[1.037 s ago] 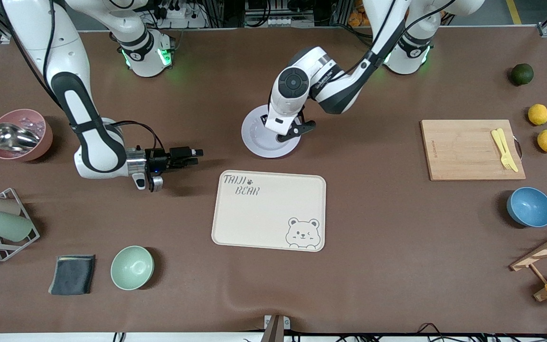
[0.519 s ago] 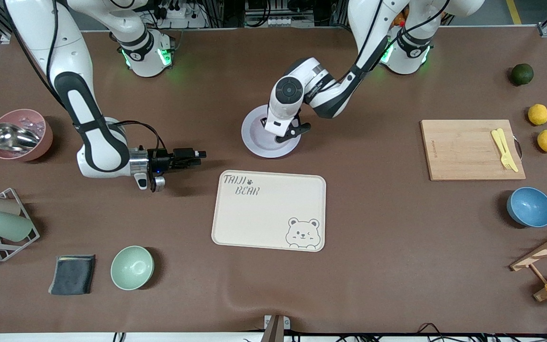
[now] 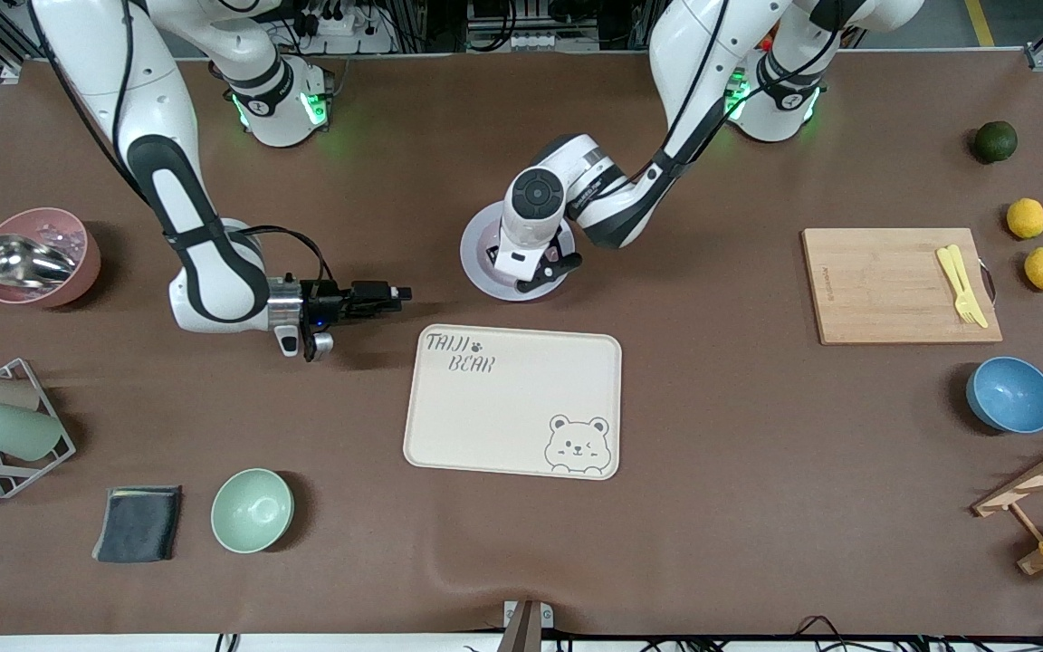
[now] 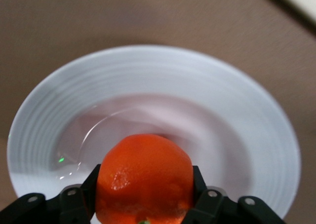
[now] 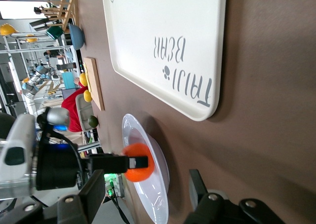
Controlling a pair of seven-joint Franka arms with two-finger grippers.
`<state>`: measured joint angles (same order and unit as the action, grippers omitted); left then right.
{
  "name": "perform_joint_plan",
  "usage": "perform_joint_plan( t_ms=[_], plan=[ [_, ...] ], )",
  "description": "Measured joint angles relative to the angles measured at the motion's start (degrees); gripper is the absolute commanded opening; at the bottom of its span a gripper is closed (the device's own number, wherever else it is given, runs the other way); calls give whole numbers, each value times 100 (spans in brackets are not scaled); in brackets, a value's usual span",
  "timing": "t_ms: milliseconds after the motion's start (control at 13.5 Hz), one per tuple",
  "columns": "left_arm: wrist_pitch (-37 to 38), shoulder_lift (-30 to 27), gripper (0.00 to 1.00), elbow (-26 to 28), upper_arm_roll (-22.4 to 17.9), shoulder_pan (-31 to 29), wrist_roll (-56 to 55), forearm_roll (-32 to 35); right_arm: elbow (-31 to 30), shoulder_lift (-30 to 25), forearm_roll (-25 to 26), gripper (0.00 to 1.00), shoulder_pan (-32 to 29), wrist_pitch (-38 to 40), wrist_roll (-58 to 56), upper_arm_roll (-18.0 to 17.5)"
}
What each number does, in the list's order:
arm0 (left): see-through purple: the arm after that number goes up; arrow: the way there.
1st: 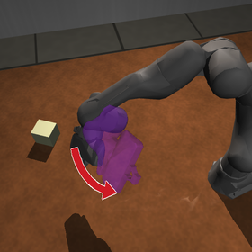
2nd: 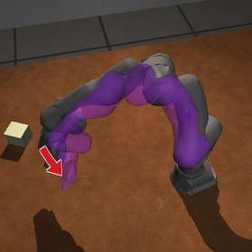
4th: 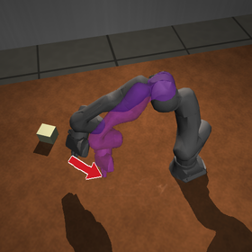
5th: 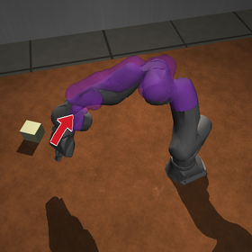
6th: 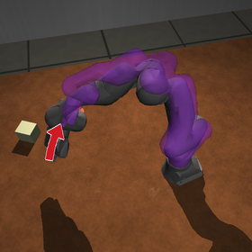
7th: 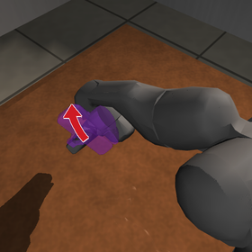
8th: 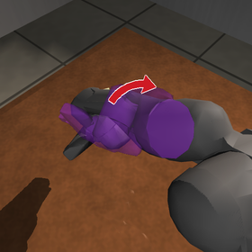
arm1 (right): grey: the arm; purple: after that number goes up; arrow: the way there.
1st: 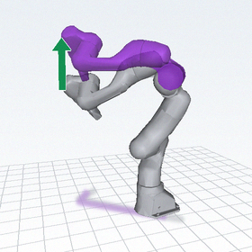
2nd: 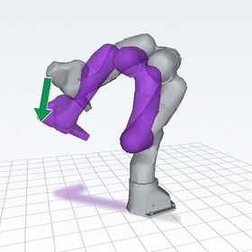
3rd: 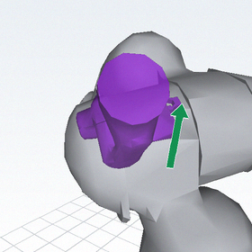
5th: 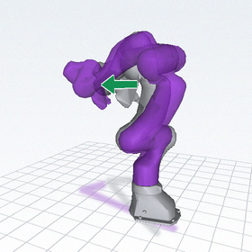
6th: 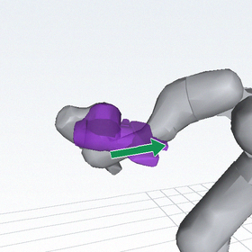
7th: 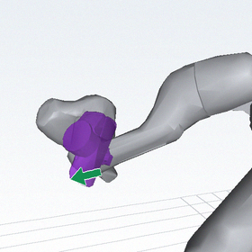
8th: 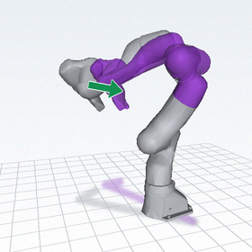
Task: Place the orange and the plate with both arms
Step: 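Carry the orange over the white plate and lower it with the left gripper, then release the orange and withdraw the left gripper while the right gripper grips the plate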
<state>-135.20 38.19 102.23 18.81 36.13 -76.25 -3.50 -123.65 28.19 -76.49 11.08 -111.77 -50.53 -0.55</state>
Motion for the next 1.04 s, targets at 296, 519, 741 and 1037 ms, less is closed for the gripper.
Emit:
perform_joint_plan(
  t_ms=[296,519,741,1037],
  plan=[
    [180,-161,100,-236,-143,-23,-24,129,-48,0,-14,72,33,-6,0,3],
    [620,-764,100,-336,-319,-119,-24,553,-106,0,-44,72,72,-6,-3,0],
    [990,-1504,100,-358,-365,-609,262,749,-175,0,-69,72,175,-8,-6,-3],
    [1495,-1773,100,-696,-412,-1623,1012,1164,-271,3,-415,66,403,-81,-144,-6]
  ],
)
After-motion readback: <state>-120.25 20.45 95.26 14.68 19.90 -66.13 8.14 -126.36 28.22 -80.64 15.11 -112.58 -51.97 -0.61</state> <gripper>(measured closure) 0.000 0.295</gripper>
